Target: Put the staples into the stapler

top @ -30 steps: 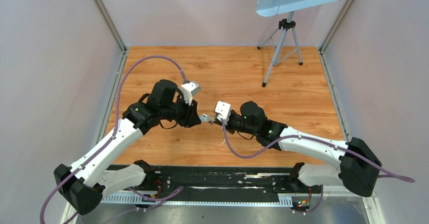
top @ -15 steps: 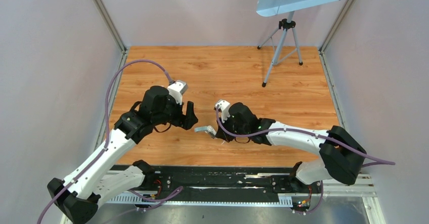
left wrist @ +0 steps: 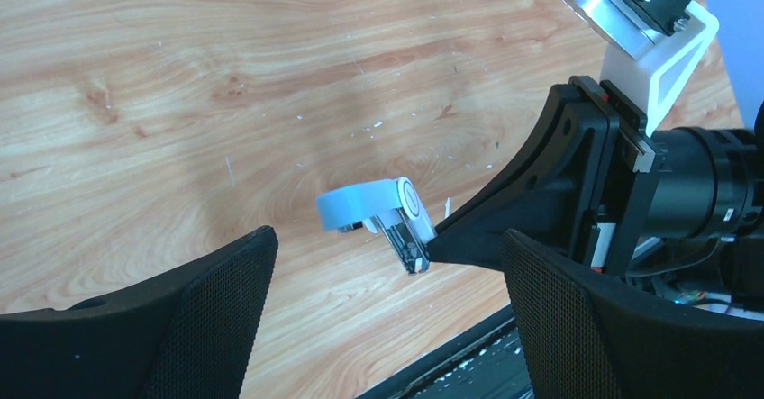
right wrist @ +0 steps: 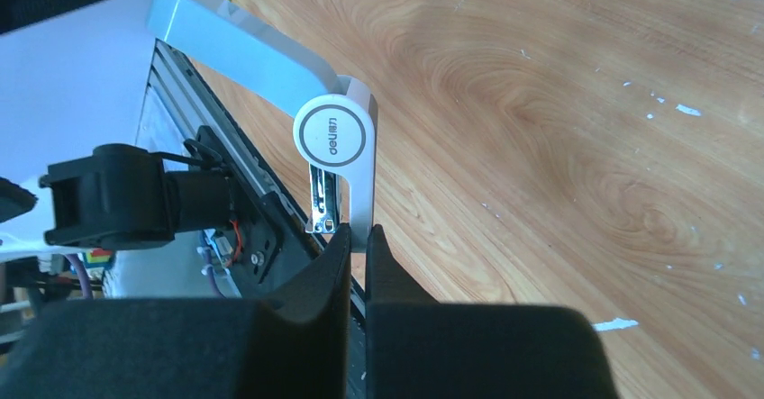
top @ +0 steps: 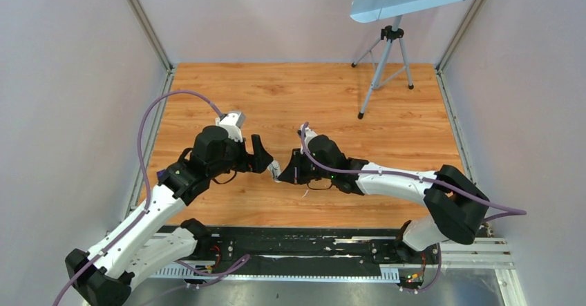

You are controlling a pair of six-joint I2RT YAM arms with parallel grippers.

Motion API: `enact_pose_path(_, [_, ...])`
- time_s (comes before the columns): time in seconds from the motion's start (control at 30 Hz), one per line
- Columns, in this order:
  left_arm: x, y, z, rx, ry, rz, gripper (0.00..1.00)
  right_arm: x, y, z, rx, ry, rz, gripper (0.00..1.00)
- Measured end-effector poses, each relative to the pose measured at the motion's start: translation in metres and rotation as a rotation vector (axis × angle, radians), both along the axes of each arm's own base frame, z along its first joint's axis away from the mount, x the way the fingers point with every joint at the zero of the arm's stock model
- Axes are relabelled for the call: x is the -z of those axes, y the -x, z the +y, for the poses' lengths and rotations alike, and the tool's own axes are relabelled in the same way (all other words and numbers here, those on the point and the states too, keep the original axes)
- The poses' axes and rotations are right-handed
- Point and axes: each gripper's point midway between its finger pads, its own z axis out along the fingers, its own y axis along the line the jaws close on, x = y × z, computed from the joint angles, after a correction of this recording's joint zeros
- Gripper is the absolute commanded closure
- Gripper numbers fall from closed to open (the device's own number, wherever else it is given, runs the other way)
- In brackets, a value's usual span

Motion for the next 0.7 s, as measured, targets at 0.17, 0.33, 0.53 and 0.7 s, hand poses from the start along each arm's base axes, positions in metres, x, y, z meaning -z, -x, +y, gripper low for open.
enact_pose_path(0.17, [0.008,-0.007,-0.003,-0.052,0.033,0.036,0.1,0.001,-0.003,0.002,0.05,-0.035,0.043,1.0])
enact_pose_path(0.33, [0.023,-0.015,-0.008,-0.088,0.04,0.085,0.16,-0.002,-0.005,0.004,0.071,-0.057,0.049,1.0])
enact_pose_path(0.53, [0.028,-0.024,-0.008,-0.143,0.053,0.103,0.31,0.002,-0.004,0.002,0.084,-0.06,0.058,1.0])
enact_pose_path(0.7, [0.029,-0.029,-0.01,-0.172,0.091,0.098,0.36,0.003,-0.004,0.001,0.087,-0.061,0.061,1.0])
